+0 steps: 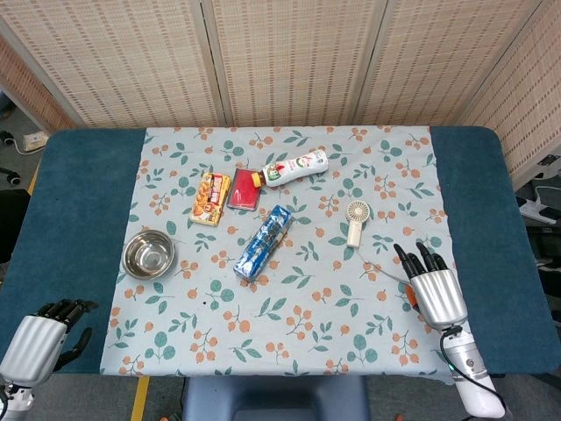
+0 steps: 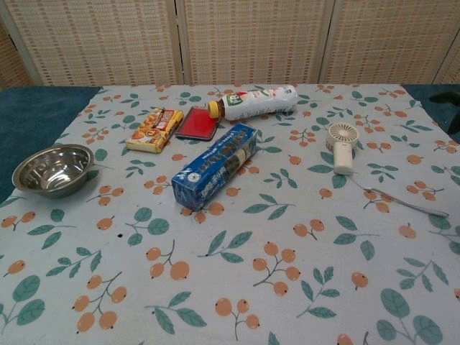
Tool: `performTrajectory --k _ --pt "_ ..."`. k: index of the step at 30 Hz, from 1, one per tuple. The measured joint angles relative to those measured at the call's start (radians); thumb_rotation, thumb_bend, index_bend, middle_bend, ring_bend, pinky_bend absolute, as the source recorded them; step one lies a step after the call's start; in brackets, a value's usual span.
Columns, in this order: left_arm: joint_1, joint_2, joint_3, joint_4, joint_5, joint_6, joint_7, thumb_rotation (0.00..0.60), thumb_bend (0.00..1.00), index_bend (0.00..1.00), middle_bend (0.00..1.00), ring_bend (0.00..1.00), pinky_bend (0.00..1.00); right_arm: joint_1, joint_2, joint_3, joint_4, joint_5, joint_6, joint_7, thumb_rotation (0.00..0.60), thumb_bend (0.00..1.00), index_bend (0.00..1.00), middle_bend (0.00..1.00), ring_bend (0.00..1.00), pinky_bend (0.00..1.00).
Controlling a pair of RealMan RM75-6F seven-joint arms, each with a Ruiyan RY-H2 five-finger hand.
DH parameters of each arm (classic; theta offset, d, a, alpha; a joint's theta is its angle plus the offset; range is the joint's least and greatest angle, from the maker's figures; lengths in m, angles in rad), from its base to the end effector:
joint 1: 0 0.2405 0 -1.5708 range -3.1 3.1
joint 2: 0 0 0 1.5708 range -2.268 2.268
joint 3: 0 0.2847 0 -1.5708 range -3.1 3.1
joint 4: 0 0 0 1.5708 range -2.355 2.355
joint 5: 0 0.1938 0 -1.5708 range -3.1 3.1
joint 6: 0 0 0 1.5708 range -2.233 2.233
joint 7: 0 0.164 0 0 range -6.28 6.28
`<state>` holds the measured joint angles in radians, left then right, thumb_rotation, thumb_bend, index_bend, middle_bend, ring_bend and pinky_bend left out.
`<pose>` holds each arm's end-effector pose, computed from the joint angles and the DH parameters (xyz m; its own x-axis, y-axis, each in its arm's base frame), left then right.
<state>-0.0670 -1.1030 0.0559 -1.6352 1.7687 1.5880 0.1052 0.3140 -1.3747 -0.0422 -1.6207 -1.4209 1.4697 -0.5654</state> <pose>-0.2926 0.1700 0.1728 0.4823 -0.0139 0.8759 0.8458 -0.2530 -0.4697 -0.2719 -0.2484 0.0849 0.6634 0.0045 0.7482 -0.7349 -0.1841 0.6527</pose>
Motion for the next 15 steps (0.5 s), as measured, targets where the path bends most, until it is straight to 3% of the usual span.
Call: performTrajectory --k 10,11,13,15 --pt "0.011 0.007 0.002 -0.001 0.006 0.025 -0.013 0.600 0.43 0.33 0.40 0.37 0.49 -0.011 -0.003 0.024 -0.008 0.015 -0.044 -0.010 0.600 0.28 0.04 0.29 0.13 0.28" --pt "0.011 0.007 0.001 -0.001 0.002 0.023 -0.014 0.600 0.43 0.33 0.40 0.37 0.50 -0.009 -0.006 0.029 -0.006 0.016 -0.047 -0.012 0.600 0.29 0.05 0.34 0.18 0.30" --pt "0.008 0.006 -0.003 -0.003 -0.007 0.016 -0.014 0.600 0.43 0.33 0.40 0.37 0.50 -0.002 -0.016 0.038 0.008 0.010 -0.053 -0.011 0.600 0.40 0.12 0.57 0.43 0.41" --pt "0.006 0.006 -0.005 -0.004 -0.011 0.010 -0.013 0.600 0.43 0.33 0.40 0.37 0.50 0.007 -0.031 0.049 0.032 0.007 -0.066 -0.005 0.600 0.50 0.13 0.69 0.56 0.52"
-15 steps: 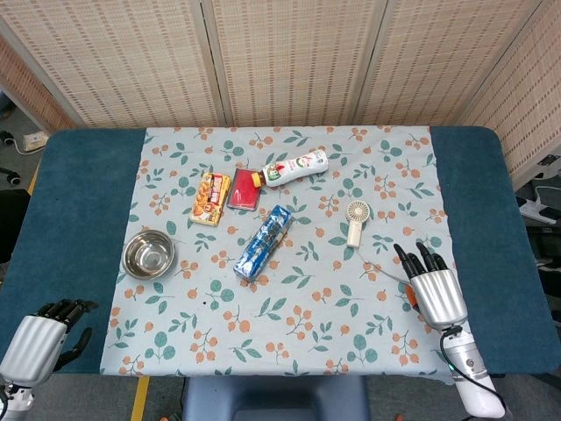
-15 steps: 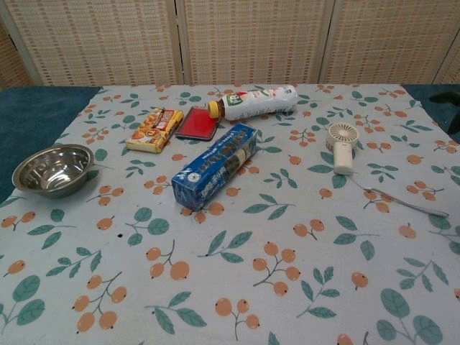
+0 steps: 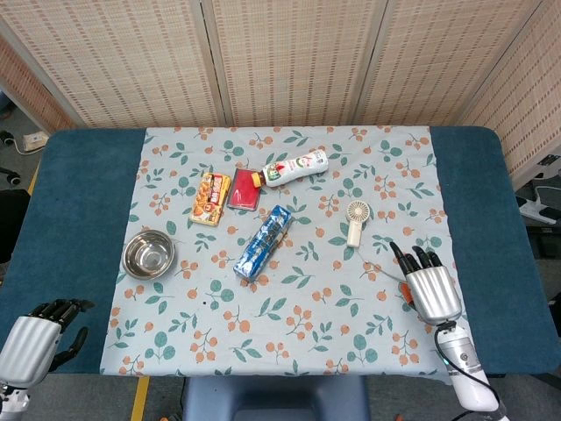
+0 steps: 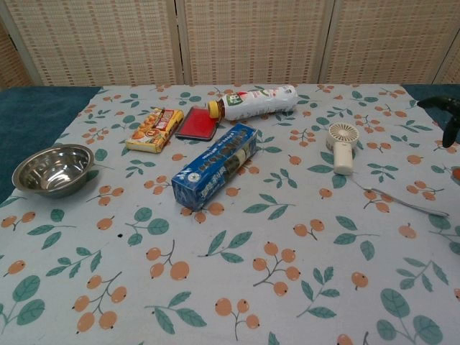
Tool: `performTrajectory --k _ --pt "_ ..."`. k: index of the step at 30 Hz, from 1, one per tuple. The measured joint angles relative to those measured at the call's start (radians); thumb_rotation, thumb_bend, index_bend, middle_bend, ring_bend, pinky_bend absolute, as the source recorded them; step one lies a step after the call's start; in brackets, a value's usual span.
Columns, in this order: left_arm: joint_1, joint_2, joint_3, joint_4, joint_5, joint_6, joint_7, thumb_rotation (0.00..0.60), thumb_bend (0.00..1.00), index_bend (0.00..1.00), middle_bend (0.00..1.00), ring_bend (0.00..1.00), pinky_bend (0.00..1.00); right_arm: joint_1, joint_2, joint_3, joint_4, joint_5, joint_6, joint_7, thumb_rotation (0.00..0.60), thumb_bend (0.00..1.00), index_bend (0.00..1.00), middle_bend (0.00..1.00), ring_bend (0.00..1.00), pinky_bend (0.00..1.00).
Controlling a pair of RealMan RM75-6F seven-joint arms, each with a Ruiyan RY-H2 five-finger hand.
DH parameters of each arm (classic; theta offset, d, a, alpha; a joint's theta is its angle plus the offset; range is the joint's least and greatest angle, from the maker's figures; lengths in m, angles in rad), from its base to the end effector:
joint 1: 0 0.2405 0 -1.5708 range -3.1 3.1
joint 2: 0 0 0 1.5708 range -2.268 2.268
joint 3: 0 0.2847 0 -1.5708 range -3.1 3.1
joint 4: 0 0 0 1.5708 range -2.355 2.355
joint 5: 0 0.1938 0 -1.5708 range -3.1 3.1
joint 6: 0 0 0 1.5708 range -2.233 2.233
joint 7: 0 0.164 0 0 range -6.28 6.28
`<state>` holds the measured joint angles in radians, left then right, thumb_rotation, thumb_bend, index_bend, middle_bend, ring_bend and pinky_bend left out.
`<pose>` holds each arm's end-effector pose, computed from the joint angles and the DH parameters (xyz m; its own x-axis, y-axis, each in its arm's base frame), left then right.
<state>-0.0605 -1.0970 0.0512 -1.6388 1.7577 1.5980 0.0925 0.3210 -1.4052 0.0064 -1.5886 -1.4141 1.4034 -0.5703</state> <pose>-0.2940 0.1694 0.1773 0.4717 -0.0211 0.8815 0.8545 -0.2357 -0.4629 -0.2700 -0.2596 0.0734 0.6648 -0.0081 0.7470 -0.7336 -0.1957 0.6508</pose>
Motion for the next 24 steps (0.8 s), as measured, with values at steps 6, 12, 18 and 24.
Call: performTrajectory --k 6,12,18,24 --pt "0.006 0.001 0.009 0.003 0.010 0.004 0.006 0.600 0.43 0.33 0.40 0.37 0.50 0.038 -0.025 0.037 0.020 0.058 -0.113 0.045 0.600 0.69 0.12 0.79 0.64 0.59" --pt "0.009 0.003 0.011 0.004 0.014 0.010 -0.004 0.600 0.43 0.33 0.40 0.37 0.50 0.095 -0.034 0.105 -0.004 0.243 -0.257 0.065 0.600 0.76 0.09 0.80 0.65 0.59" --pt "0.000 0.002 0.008 0.006 0.009 -0.007 -0.004 0.600 0.43 0.33 0.40 0.37 0.50 0.160 -0.063 0.184 0.004 0.422 -0.357 0.078 0.600 0.84 0.09 0.82 0.66 0.59" --pt "-0.003 0.000 0.008 0.004 0.008 -0.013 0.002 0.600 0.43 0.33 0.40 0.37 0.50 0.215 -0.089 0.226 0.038 0.537 -0.439 0.115 0.600 0.86 0.08 0.82 0.66 0.59"
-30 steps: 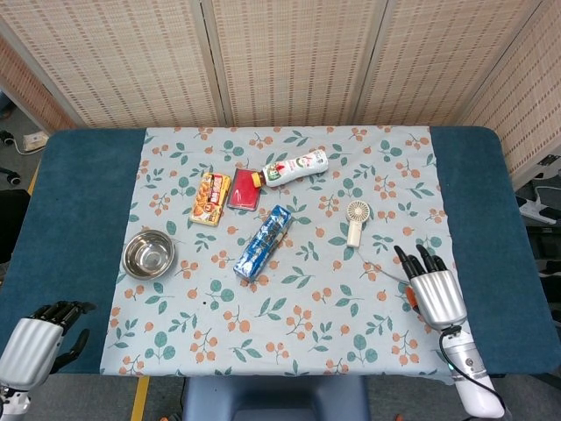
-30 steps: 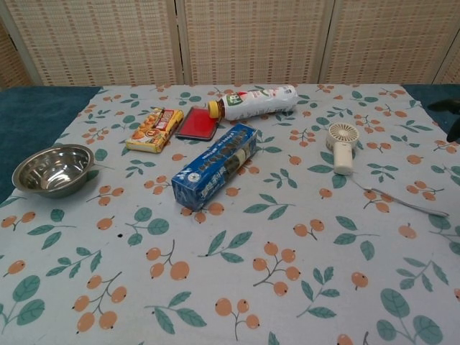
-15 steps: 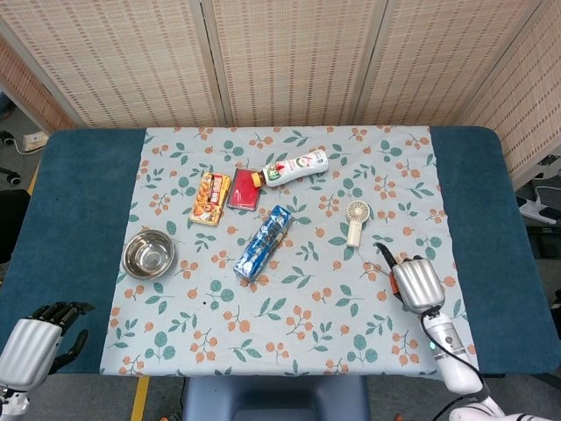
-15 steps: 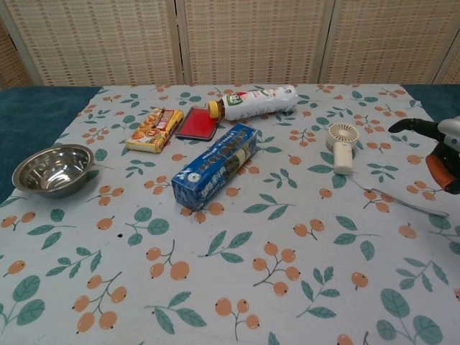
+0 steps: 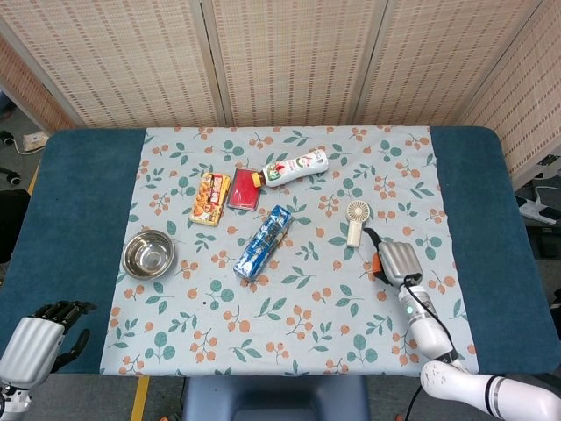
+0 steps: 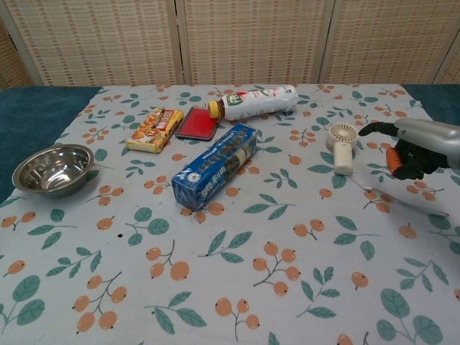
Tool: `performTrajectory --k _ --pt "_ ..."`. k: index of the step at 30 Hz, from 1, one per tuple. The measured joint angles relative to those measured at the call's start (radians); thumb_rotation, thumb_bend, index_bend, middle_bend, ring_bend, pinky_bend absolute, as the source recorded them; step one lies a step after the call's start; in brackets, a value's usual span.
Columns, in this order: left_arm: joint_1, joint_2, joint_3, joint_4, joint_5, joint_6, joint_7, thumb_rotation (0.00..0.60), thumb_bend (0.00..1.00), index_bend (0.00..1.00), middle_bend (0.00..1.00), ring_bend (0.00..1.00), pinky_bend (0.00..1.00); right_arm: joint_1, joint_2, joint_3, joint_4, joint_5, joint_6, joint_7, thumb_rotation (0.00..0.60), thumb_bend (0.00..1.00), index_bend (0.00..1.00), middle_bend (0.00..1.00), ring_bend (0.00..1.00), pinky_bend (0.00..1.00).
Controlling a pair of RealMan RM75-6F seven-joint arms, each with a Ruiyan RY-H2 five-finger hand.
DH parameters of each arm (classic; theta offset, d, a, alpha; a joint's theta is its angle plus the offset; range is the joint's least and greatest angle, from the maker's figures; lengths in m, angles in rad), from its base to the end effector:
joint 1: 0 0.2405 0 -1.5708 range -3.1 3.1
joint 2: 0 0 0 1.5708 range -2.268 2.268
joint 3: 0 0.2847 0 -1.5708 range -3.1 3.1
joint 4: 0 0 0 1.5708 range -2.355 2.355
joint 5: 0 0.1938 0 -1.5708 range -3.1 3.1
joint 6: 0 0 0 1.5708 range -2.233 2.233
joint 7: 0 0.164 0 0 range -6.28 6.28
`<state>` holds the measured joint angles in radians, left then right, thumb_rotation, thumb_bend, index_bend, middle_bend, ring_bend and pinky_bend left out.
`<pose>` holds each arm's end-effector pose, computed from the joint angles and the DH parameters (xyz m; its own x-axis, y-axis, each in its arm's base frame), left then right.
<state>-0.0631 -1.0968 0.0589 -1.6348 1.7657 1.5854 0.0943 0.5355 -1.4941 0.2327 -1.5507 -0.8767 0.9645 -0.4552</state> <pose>-0.2946 0.1684 0.1741 0.4797 -0.0039 0.8774 0.8498 -0.2471 -0.4657 -0.2547 -0.3449 0.0162 0.3274 -0.3712 0.8689 -0.9388 -0.0233 0.3438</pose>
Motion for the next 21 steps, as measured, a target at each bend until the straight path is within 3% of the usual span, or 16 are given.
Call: performTrajectory --k 12,21 --pt "0.001 0.005 0.002 -0.001 -0.002 0.000 -0.009 0.600 0.43 0.33 0.41 0.38 0.50 0.068 -0.064 -0.001 0.118 0.088 -0.028 -0.006 0.600 0.86 0.03 0.82 0.66 0.59" --pt "0.001 0.006 0.002 0.000 -0.002 0.001 -0.011 0.600 0.43 0.34 0.42 0.38 0.50 0.097 -0.074 -0.017 0.132 0.139 -0.057 -0.007 0.600 0.86 0.03 0.82 0.66 0.59"
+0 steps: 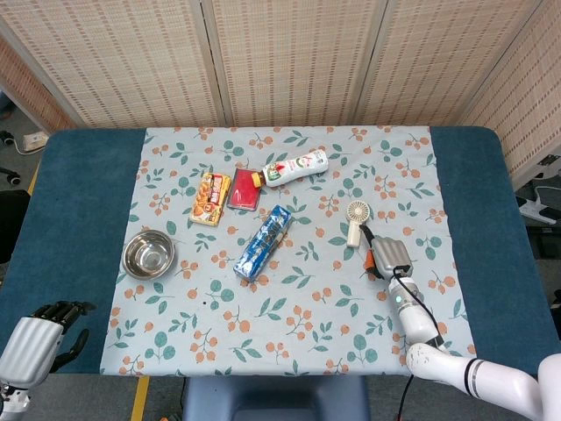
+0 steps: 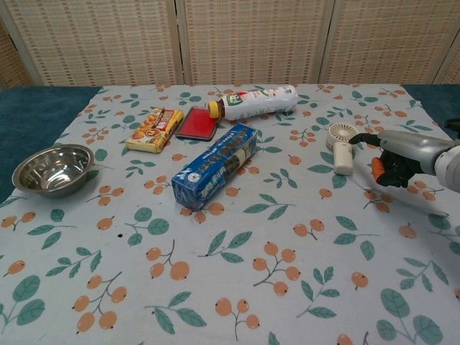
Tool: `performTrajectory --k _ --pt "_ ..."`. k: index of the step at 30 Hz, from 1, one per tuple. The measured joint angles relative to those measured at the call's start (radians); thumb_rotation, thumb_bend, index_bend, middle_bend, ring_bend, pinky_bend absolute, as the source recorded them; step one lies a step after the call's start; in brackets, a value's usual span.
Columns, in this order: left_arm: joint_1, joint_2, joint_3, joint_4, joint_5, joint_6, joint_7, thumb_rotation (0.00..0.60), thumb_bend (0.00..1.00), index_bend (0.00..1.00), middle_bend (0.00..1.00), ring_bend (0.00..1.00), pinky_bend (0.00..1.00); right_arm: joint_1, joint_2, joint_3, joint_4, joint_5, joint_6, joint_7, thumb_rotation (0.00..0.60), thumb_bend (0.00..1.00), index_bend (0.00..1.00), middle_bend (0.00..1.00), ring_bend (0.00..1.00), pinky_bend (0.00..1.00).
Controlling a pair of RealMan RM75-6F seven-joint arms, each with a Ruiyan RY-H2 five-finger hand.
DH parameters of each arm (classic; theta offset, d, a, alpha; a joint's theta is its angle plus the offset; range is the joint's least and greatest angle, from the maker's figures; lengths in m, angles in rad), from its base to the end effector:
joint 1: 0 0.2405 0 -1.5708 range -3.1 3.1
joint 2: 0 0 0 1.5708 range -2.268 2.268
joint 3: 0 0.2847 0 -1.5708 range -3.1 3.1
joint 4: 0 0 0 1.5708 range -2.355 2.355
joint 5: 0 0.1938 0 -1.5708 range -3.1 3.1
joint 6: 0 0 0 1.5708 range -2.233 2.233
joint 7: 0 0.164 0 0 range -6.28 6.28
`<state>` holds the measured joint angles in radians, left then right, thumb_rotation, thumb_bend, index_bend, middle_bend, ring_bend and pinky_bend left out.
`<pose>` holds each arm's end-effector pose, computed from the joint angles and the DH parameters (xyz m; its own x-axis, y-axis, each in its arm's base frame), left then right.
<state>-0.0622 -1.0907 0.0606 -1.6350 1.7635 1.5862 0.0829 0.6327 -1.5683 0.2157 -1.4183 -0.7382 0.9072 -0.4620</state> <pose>-0.2955 0.1679 0.1760 0.4752 0.0001 0.8799 0.8533 -0.2440 -0.4608 -0.2571 -0.3673 -0.0103 0.3166 -0.4273 0.8468 -0.9335 0.0184 0.3582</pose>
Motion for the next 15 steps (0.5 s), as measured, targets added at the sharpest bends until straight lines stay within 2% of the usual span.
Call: performTrajectory --k 15 --pt "0.002 0.002 0.000 0.001 0.001 0.005 -0.007 0.600 0.43 0.34 0.42 0.38 0.50 0.023 -0.010 -0.011 0.004 0.014 0.014 0.010 0.600 0.86 0.02 0.82 0.66 0.59"
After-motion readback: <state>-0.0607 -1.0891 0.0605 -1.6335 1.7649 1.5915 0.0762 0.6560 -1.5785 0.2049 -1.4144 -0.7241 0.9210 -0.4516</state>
